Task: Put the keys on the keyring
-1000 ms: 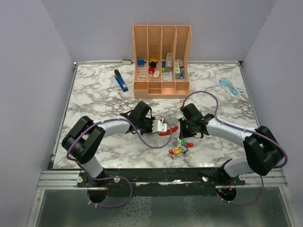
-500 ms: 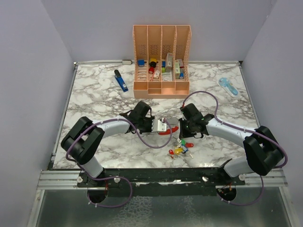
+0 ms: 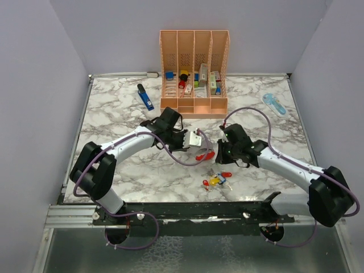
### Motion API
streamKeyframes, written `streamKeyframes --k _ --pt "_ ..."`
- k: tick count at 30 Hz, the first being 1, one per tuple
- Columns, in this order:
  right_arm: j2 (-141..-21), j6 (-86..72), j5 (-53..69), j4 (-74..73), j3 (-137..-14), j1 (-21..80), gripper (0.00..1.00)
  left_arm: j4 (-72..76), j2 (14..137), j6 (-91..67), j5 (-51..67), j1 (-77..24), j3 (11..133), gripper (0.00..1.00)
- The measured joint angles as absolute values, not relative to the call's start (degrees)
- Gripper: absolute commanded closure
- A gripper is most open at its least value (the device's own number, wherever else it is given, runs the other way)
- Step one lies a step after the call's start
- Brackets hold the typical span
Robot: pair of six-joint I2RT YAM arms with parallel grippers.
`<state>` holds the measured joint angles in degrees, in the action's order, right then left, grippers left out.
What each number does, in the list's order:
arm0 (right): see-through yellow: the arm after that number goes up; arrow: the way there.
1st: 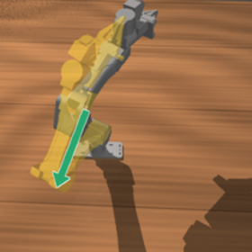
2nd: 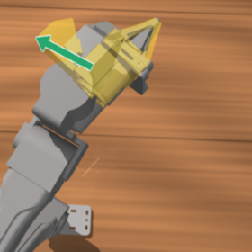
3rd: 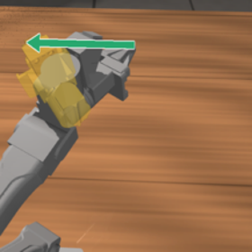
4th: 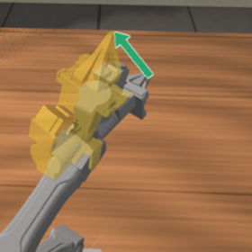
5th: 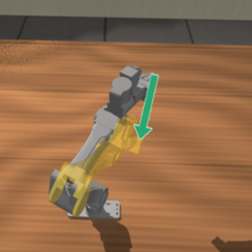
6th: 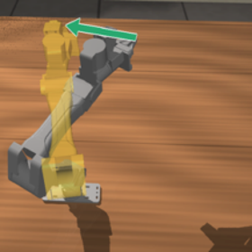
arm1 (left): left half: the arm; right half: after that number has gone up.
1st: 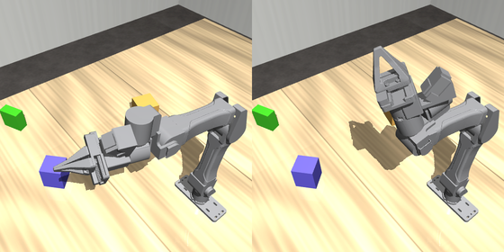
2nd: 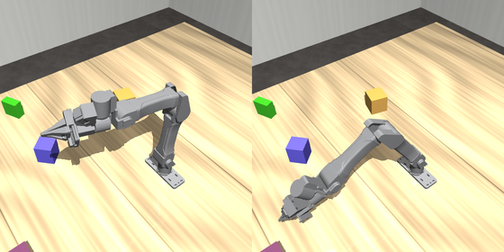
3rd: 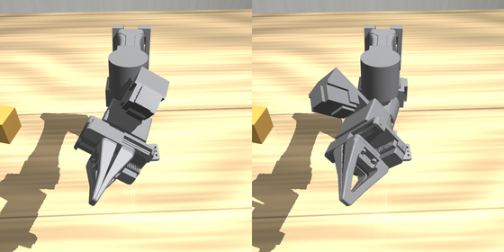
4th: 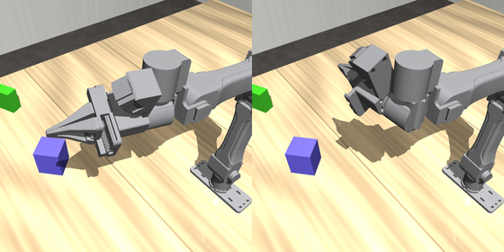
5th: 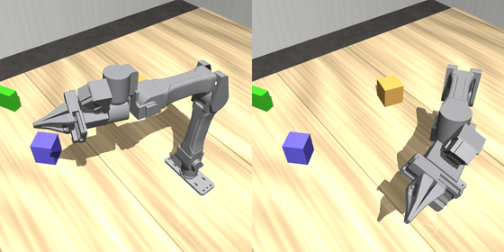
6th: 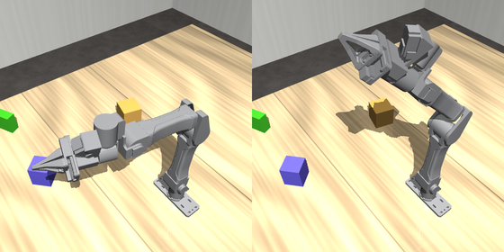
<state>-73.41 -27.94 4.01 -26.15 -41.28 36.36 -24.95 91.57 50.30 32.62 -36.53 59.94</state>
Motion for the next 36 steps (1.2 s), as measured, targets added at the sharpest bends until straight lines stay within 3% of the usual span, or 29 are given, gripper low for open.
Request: streamKeyframes --k 17,24,36 --pt "-50.7 -22.9 13.1 -27.0 -43.3 36.4 0.99 -40.5 87.4 52.9 47.6 -35.7 72.2 1.0" --pt "-51.2 -22.3 21.7 -27.2 -46.8 36.4 0.99 -42.3 87.3 53.0 49.8 -35.6 78.7 1.0" --pt "-48.9 -22.7 23.1 -28.5 -47.9 36.4 0.99 -42.6 87.3 45.4 56.0 -35.6 81.1 1.0"
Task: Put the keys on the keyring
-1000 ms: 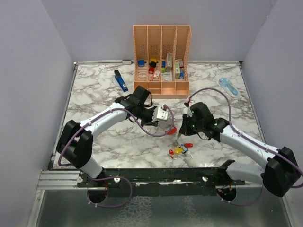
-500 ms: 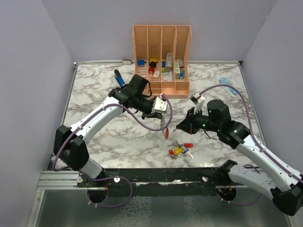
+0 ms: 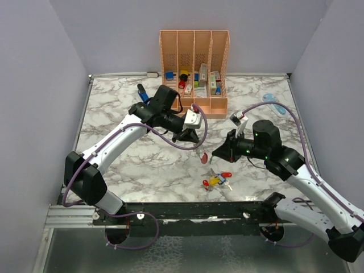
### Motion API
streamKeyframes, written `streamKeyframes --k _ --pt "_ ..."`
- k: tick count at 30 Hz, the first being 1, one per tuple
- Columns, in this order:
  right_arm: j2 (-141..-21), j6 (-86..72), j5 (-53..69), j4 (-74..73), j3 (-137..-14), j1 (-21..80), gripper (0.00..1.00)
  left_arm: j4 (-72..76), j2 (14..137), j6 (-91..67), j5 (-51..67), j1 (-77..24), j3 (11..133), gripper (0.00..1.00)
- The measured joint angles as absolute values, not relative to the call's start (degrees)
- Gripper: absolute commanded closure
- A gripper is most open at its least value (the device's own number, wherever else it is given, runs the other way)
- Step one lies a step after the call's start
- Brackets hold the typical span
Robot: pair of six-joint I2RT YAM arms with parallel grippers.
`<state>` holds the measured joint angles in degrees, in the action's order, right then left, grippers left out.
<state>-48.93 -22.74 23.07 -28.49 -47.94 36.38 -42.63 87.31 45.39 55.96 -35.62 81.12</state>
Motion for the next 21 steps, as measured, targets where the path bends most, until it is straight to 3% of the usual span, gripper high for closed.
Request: streamKeyframes --k 21 --pt "-44.5 -23.2 22.5 -28.8 -48.7 36.4 0.99 -37.6 91.3 36.7 83.1 -34.5 81.7 1.0"
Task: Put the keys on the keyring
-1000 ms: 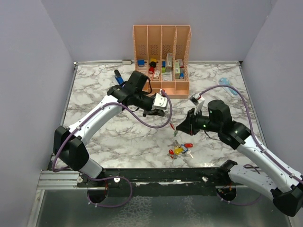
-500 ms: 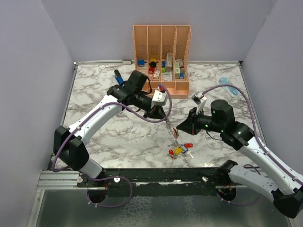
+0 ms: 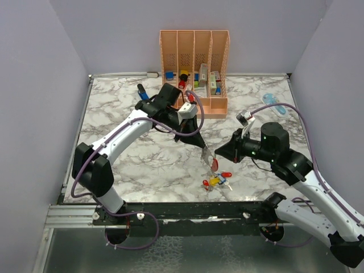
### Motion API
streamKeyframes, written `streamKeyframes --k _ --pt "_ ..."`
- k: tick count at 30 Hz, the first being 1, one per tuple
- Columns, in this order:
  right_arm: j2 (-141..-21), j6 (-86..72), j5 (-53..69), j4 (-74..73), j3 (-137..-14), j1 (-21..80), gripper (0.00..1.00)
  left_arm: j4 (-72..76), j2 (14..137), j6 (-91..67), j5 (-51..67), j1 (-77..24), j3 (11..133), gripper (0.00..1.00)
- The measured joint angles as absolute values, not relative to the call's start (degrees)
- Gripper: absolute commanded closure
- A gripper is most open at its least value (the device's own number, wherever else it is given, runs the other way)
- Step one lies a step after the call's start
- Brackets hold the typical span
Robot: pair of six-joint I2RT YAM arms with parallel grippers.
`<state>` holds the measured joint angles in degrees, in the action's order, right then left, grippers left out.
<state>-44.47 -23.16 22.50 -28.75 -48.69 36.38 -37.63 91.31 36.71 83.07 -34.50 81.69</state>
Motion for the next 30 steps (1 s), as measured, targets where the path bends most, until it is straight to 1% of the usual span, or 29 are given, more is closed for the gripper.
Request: streamKeyframes --k 2,6,8,12,19,23,28,30 --pt "-44.5 -23.1 22.3 -28.7 -48.7 36.4 0.99 -42.9 93.5 41.6 84.0 -34.5 84.1 1.0" --pt "-44.7 -23.1 22.4 -28.2 -48.7 36.4 0.99 -62.3 100.6 59.3 85.8 -34.5 93.8 1.0" --pt "-45.0 -23.1 22.5 -28.0 -48.7 36.4 0.99 -67.4 102.9 64.0 86.2 -34.5 95.2 1.0" --pt "-45.6 -23.0 22.8 -27.9 -48.7 36.4 0.99 -74.3 104.2 70.8 86.2 -34.6 93.9 1.0" --pt "-45.3 -22.2 22.1 -28.5 -48.3 36.4 0.99 -78.3 102.3 77.2 86.3 -34.8 93.6 1.0" --pt "-46.6 -22.3 18.5 -29.8 -44.6 36.4 0.99 -79.2 99.5 78.1 86.4 -34.8 93.8 1.0" --pt "-57.1 -24.6 14.0 -30.0 -37.1 36.4 0.99 -79.4 98.8 76.1 86.7 -34.8 95.2 1.0" --pt "-60.1 -25.8 12.0 -30.4 -36.0 36.4 0.99 -79.5 98.8 74.8 86.8 -34.8 95.5 1.0"
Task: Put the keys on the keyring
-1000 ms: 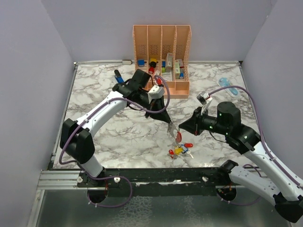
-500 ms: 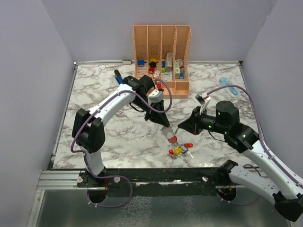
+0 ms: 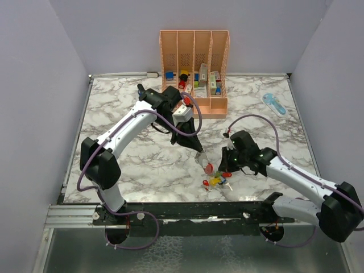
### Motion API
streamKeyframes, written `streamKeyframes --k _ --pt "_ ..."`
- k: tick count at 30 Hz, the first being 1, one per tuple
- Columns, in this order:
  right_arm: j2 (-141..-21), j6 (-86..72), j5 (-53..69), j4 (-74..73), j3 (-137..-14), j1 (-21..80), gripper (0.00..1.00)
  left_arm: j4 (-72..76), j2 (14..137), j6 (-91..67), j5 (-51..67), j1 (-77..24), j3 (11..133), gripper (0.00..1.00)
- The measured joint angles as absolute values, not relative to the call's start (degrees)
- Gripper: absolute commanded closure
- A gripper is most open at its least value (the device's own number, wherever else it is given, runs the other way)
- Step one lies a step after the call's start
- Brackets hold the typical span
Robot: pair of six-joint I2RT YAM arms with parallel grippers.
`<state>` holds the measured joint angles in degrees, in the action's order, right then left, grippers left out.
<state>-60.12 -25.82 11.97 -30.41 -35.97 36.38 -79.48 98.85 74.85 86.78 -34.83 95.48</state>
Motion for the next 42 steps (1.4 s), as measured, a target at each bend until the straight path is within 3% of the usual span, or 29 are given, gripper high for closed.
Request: streamKeyframes --k 5,6,8,10,16,24,42 --pt "-65.7 -28.4 6.7 -29.9 -36.7 36.4 0.92 -79.4 97.8 72.5 86.8 -34.8 95.7 1.0" --pt "-66.6 -28.7 6.0 -29.9 -36.9 36.4 0.84 -79.5 97.4 72.4 86.8 -34.8 95.7 1.0" --pt "-68.6 -28.9 5.0 -29.5 -37.6 36.4 0.51 -79.5 96.3 72.3 86.9 -34.8 95.6 1.0" --pt "-69.9 -29.2 4.2 -29.3 -38.0 36.4 0.42 -79.4 95.0 72.4 87.0 -34.8 95.0 1.0" --pt "-66.1 -28.2 2.9 -30.1 -39.9 36.4 0.4 -79.6 93.1 74.1 87.2 -32.8 90.5 1.0" --pt "-42.9 -23.6 3.1 -26.6 -46.3 36.4 0.39 -79.6 93.0 75.9 87.2 -29.5 86.8 1.0" --pt "-43.0 -18.2 24.6 -12.0 -40.8 36.8 0.36 -79.6 100.2 70.0 87.2 -27.7 92.4 1.0"
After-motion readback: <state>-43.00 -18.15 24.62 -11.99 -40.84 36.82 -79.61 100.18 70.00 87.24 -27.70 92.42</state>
